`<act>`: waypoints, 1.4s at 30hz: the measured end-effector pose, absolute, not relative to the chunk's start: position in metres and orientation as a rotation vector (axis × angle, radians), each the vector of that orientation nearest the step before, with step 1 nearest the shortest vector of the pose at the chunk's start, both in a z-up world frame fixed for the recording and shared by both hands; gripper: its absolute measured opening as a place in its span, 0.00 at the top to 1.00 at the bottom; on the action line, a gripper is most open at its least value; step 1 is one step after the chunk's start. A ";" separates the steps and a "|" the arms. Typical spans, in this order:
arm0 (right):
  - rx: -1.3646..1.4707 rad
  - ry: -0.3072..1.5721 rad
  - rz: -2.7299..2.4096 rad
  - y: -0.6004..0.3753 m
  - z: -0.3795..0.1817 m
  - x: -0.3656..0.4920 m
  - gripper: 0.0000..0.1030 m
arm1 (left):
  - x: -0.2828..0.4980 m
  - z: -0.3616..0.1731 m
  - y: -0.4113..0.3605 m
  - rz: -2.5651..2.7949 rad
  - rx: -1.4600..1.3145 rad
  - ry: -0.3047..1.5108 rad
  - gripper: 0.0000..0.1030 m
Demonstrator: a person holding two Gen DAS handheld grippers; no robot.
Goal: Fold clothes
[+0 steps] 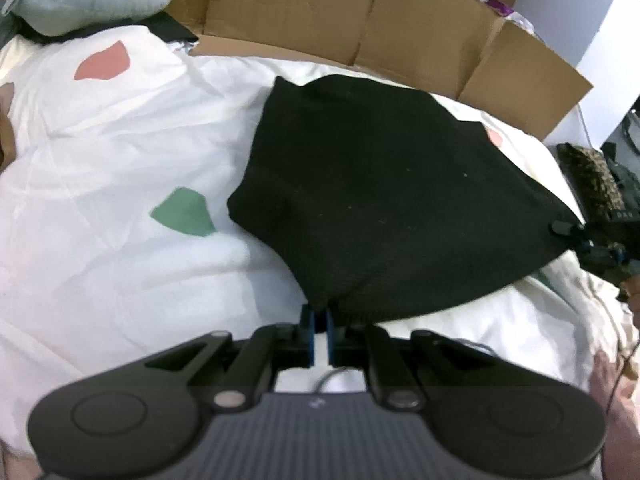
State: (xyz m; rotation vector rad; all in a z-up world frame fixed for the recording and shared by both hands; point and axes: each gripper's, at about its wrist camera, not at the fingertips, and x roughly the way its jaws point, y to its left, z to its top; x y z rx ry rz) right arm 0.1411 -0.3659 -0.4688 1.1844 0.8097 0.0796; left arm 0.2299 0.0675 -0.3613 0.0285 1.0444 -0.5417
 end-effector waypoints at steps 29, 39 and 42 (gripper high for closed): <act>1.193 0.807 -0.042 -0.391 -0.481 0.136 0.70 | 0.209 -0.386 0.026 -0.639 -0.072 1.166 0.63; 1.192 0.808 -0.020 -0.379 -0.485 0.143 0.70 | 0.212 -0.392 0.023 -0.674 -0.079 1.143 0.64; 1.206 0.799 -0.026 -0.382 -0.487 0.141 0.69 | 0.211 -0.393 0.025 -0.673 -0.085 1.140 0.65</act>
